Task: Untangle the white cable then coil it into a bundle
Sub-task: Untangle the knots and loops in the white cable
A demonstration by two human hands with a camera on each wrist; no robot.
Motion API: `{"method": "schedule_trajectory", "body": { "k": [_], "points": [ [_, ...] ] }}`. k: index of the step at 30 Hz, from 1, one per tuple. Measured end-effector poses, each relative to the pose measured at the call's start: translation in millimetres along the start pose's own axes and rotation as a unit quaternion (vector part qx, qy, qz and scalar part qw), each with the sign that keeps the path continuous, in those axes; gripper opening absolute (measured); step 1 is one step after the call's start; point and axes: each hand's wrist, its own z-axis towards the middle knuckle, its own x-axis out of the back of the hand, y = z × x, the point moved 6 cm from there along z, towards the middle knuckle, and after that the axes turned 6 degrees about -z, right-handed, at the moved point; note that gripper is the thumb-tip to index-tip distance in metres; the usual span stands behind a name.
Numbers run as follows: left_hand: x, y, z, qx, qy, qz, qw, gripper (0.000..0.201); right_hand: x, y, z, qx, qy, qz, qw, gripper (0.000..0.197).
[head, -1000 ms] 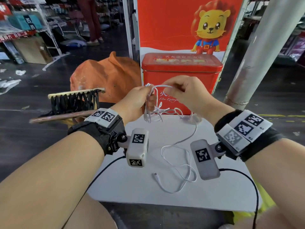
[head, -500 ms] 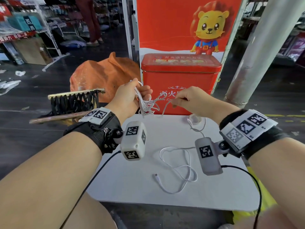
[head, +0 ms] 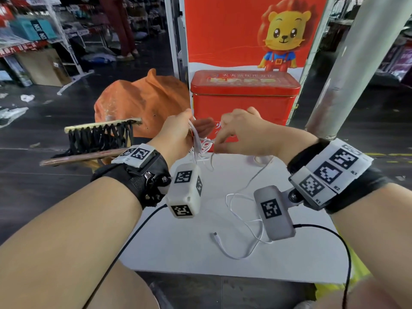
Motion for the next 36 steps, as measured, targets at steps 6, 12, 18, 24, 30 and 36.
{"method": "schedule_trajectory", "body": {
  "k": [6, 12, 18, 24, 30, 36],
  "points": [
    [-6.6, -13.1, -8.1, 0.051, -0.038, 0.132, 0.989, 0.018, 9.2, 1.3, 1.2, 0.01, 0.105, 0.066, 0.992, 0.014],
    [-26.0, -19.1, -21.5, 0.084, -0.106, 0.187, 0.973, 0.026, 0.5, 12.3, 3.4, -0.019, 0.095, 0.234, 0.967, 0.024],
    [-30.3, -27.0, -23.7, 0.172, -0.194, 0.199, 0.945, 0.049, 3.7, 34.9, 0.1, -0.091, 0.218, 0.251, 0.939, 0.028],
    [-36.6, -22.1, -36.3, 0.161, -0.279, 0.274, 0.906, 0.051, -16.1, 42.3, -7.4, -0.08, 0.099, 0.398, 0.909, 0.033],
    [-31.0, -4.1, -27.2, 0.067, -0.253, 0.227, 0.938, 0.04, -35.7, 58.5, -10.6, -0.158, 0.055, 0.478, 0.862, 0.022],
    [-12.3, -8.2, -13.8, 0.083, -0.218, 0.255, 0.938, 0.04, -36.1, 66.7, -10.6, -0.186, 0.13, 0.53, 0.817, 0.062]
  ]
}}
